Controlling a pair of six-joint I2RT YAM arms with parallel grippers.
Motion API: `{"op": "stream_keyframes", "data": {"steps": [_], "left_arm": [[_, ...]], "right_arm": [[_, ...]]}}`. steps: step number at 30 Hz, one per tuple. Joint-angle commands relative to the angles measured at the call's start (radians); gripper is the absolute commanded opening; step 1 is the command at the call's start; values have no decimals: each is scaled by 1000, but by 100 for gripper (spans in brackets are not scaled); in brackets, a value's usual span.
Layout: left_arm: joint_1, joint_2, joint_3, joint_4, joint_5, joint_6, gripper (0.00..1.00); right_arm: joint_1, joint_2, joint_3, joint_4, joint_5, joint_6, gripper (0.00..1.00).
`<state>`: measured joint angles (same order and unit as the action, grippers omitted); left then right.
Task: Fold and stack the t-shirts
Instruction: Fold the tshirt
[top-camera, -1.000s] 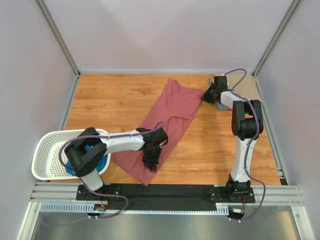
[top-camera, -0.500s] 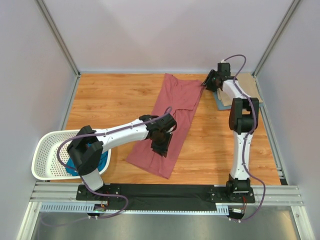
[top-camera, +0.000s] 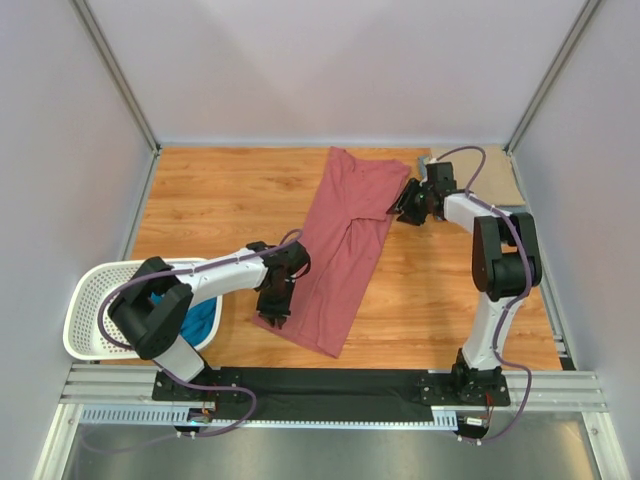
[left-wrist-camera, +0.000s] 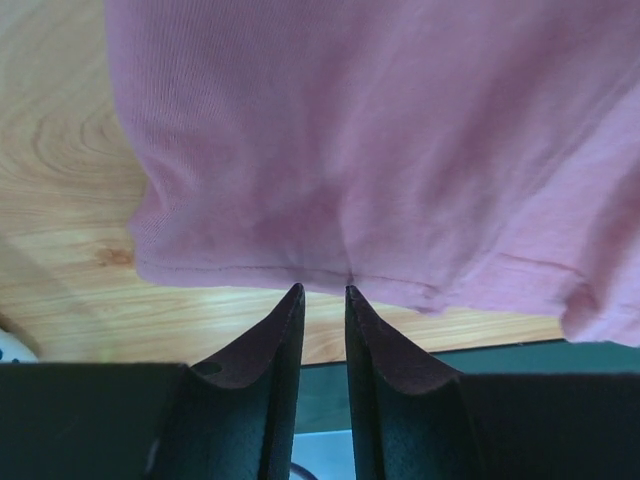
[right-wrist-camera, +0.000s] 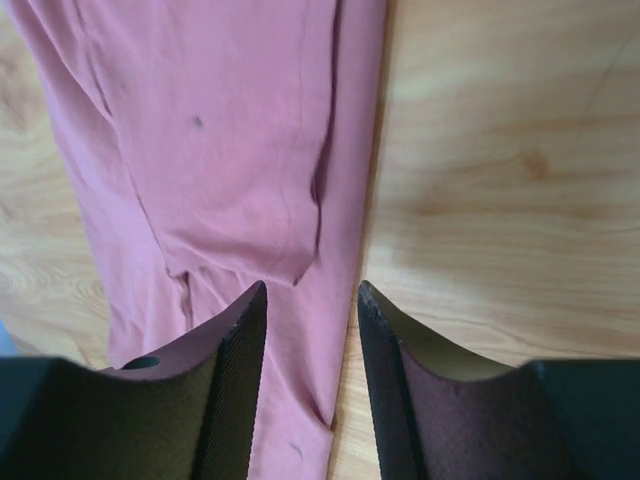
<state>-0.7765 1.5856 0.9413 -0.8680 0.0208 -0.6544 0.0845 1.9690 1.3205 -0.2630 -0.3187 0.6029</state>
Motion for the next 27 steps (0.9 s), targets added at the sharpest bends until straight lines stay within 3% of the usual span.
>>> {"op": "stream_keyframes", "data": {"steps": [1, 6, 10, 12, 15, 19, 20, 22, 25, 27], "left_arm": [[0, -10, -45, 63, 14, -25, 30], [-9, -22, -120, 131, 89, -88, 29], [-55, -33, -144, 171, 149, -140, 29], [-96, -16, -139, 182, 171, -172, 29], [-151, 2, -110, 164, 173, -209, 29], [-182, -18, -73, 106, 154, -244, 30], [-182, -39, -58, 97, 154, -240, 30], [-182, -77, -36, 60, 133, -208, 31], [-178, -107, 33, -28, 30, -156, 33], [-164, -114, 62, -61, -10, -110, 36]], "right_arm": [[26, 0, -50, 99, -36, 23, 43], [40, 62, -63, 129, -46, 11, 36], [38, 129, 2, 96, -39, -35, 21], [35, 162, 87, 32, -22, -69, 8], [20, 215, 199, -48, -17, -123, 1], [-6, 229, 272, -123, -34, -143, 9], [-6, 222, 275, -142, -46, -150, 19], [-5, 179, 266, -223, -48, -157, 29], [9, 53, 136, -285, -25, -149, 45], [35, -72, 60, -317, 13, -135, 47]]}}
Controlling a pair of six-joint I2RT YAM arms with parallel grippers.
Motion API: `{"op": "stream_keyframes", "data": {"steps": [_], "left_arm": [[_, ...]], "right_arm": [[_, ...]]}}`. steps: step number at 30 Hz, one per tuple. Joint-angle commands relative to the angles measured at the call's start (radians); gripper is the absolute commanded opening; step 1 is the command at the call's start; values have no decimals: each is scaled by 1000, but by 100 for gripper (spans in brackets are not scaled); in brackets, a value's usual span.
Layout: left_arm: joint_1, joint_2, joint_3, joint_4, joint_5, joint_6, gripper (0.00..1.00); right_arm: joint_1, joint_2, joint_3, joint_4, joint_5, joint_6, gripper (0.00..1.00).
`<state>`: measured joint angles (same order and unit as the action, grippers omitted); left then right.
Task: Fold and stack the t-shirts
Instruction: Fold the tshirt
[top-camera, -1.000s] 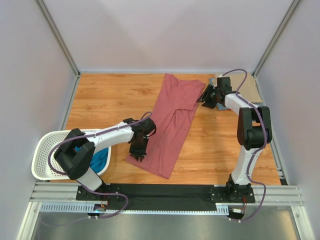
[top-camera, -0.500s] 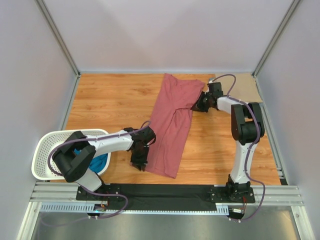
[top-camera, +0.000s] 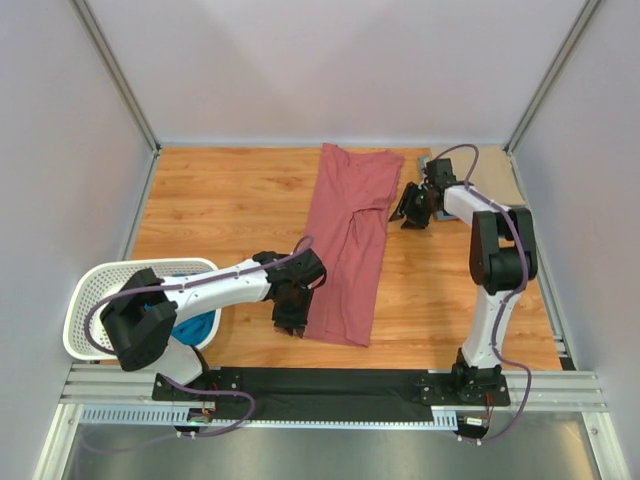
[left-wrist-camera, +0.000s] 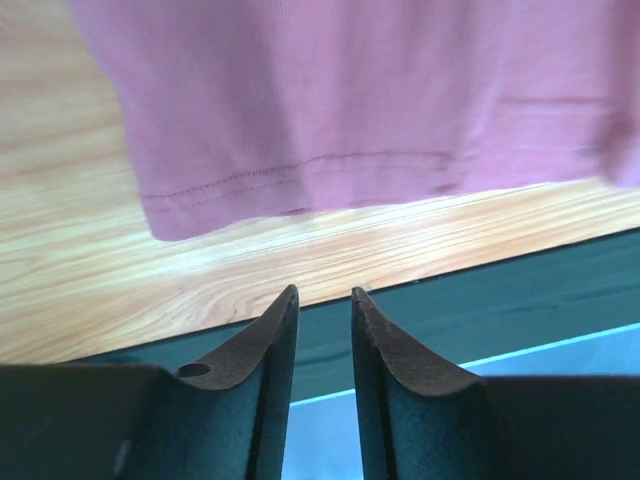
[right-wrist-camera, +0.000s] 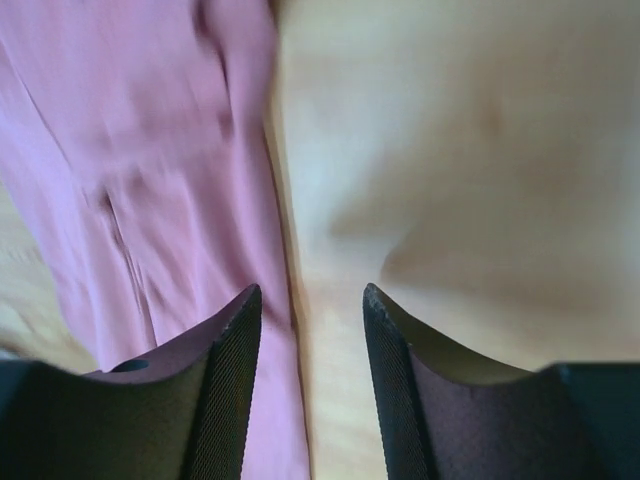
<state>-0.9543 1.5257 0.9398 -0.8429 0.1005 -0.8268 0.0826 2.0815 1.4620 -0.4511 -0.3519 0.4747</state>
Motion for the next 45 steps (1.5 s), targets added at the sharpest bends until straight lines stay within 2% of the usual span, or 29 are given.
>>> {"op": "stream_keyframes", "data": {"steps": [1, 4, 6, 9, 15, 20, 25, 28, 35, 39, 45], "left_arm": [[49, -67, 60, -82, -87, 74, 37], [127, -107, 4, -30, -50, 103, 38], [156, -130, -41, 16, -41, 113, 39], [190, -139, -79, 44, -16, 127, 41], [200, -107, -121, 71, -28, 130, 42], [207, -105, -145, 97, -18, 132, 42], [213, -110, -153, 116, 1, 138, 42], [213, -105, -148, 120, 11, 143, 41], [213, -131, -141, 99, 44, 141, 40], [215, -168, -133, 91, 33, 143, 41], [215, -110, -140, 99, 14, 156, 41]], "right_arm": [[46, -227, -166, -139, 59, 1, 47], [95, -394, -302, -153, 56, 50, 48], [143, -510, -415, -179, 106, 71, 47], [326, -630, -520, -196, 165, 90, 46], [509, -762, -649, -206, 237, 192, 47], [588, -805, -748, -196, 272, 306, 47], [658, -880, -906, -58, 241, 439, 47], [700, -925, -934, -9, 264, 518, 47], [750, -1002, -954, -18, 335, 668, 48], [763, -962, -939, -63, 350, 722, 47], [813, -853, -885, -110, 399, 757, 45]]}}
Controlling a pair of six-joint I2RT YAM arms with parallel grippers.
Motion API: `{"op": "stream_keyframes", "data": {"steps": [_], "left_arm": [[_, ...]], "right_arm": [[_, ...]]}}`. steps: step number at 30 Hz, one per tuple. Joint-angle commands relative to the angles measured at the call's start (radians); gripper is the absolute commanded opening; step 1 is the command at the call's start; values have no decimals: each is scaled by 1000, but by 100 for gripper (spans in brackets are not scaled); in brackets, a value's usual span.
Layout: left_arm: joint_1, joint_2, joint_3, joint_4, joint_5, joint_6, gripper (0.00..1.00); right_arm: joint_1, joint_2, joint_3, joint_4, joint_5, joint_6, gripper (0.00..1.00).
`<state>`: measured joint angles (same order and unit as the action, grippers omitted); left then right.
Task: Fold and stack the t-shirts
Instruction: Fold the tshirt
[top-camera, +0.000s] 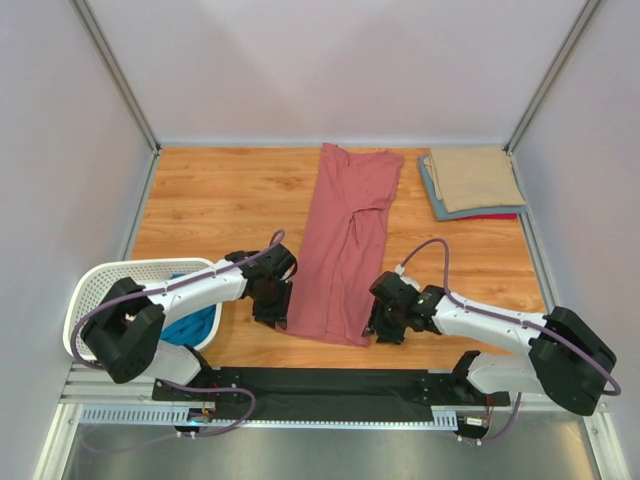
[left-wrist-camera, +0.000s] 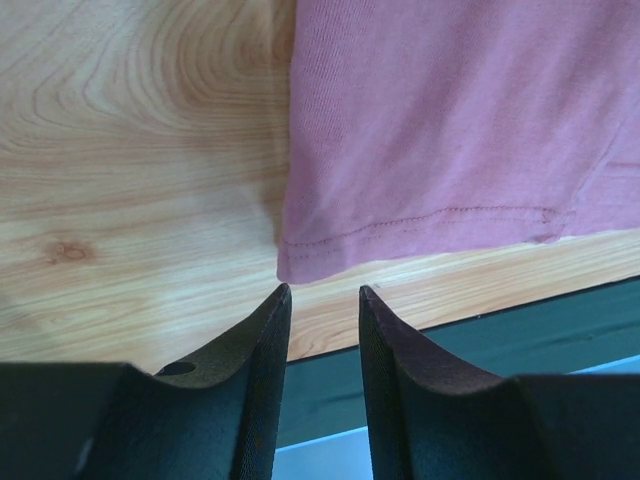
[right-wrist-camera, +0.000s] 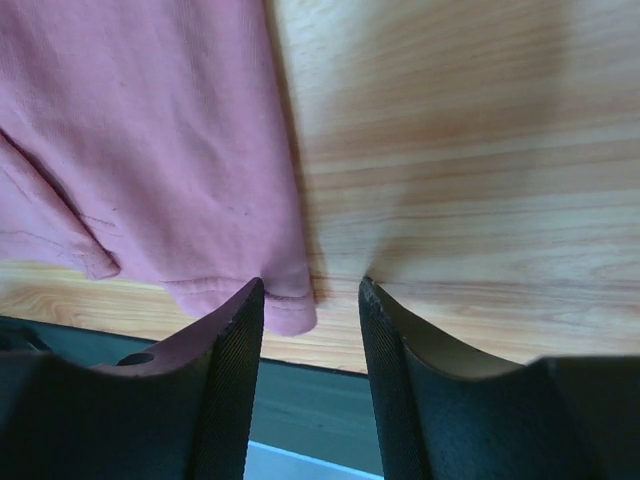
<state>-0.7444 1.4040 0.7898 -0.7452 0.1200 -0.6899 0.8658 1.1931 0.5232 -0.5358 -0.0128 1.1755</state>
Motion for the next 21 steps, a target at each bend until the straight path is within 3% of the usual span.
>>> {"op": "stream_keyframes", "data": {"steps": [1, 5, 9, 12, 16, 21], "left_arm": [[5, 15, 3, 19, -3, 18, 41], [7, 42, -14, 41, -3, 20, 41], [5, 53, -24, 59, 3, 26, 38], [5, 50, -26, 66, 10, 30, 35], [5, 55, -26, 64, 13, 33, 9], [5, 64, -29, 66, 33, 23, 0]], "right_arm": [[36, 57, 57, -29, 63, 64, 45], [50, 62, 31, -52, 96, 85, 35], [50, 20, -2, -75, 122, 82, 0], [50, -21, -2, -125, 148, 67, 0], [52, -87, -11, -181, 174, 58, 0], [50, -109, -55, -168, 151, 55, 4]]}}
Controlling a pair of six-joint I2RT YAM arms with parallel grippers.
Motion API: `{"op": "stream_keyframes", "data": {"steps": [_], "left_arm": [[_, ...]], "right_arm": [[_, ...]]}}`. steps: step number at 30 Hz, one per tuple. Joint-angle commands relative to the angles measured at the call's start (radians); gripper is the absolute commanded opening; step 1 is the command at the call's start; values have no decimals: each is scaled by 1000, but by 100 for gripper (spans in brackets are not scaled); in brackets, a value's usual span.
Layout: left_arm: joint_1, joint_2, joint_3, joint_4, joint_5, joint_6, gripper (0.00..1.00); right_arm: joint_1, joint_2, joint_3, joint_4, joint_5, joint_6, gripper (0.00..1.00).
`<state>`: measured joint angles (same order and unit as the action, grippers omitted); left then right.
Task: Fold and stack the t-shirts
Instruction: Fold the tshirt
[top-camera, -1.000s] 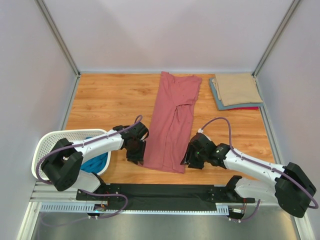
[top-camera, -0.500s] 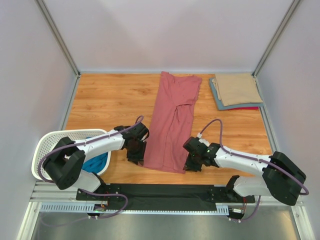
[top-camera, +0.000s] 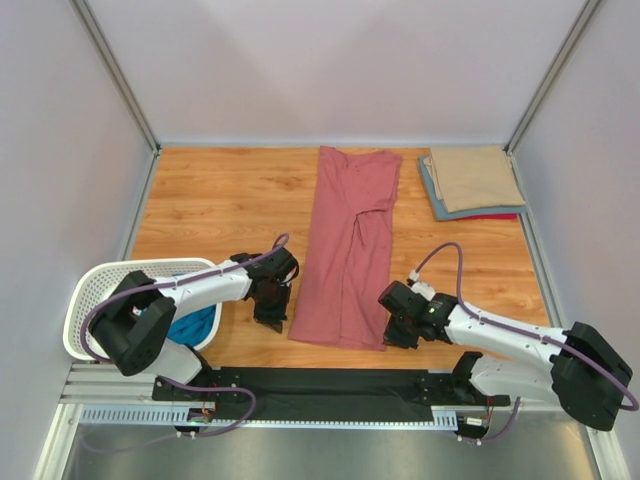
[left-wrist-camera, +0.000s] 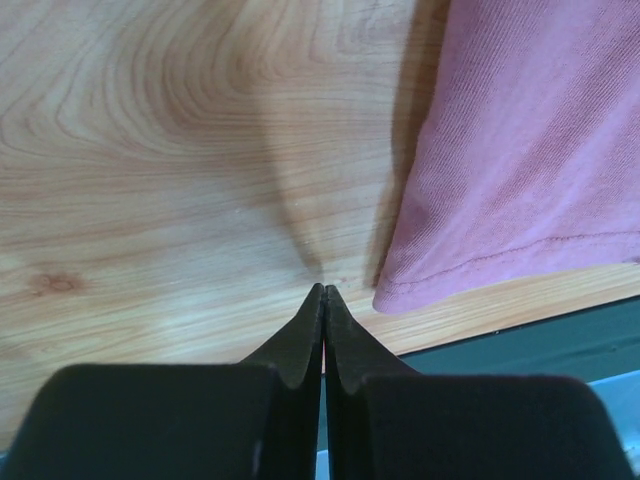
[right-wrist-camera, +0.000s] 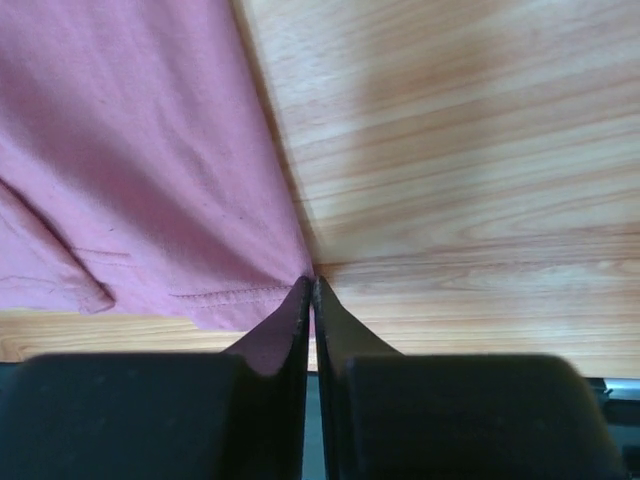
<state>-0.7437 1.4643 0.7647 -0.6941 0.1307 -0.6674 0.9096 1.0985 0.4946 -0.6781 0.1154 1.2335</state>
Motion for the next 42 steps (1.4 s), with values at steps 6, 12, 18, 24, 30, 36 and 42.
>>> {"op": "stream_keyframes", "data": {"steps": [6, 12, 18, 24, 30, 36, 42], "left_arm": [[3, -100, -10, 36, 119, -3, 25], [4, -102, -13, 84, 169, -3, 41], [3, -1, -41, 132, 158, 3, 42], [3, 48, -61, 160, 167, -3, 22], [1, 1, -88, 130, 126, -32, 0], [-2, -18, -128, 162, 161, -75, 0], [-52, -70, -134, 150, 172, -124, 13]], "right_arm": [[8, -61, -10, -49, 10, 4, 37], [9, -89, 30, -75, 0, 9, 42], [14, -51, 6, -3, -28, 21, 42], [26, -25, -28, 8, -30, 23, 36], [26, -92, -47, -165, 41, 53, 0], [26, -170, -60, -189, 47, 47, 0], [43, -219, -51, -123, 9, 17, 8]]}}
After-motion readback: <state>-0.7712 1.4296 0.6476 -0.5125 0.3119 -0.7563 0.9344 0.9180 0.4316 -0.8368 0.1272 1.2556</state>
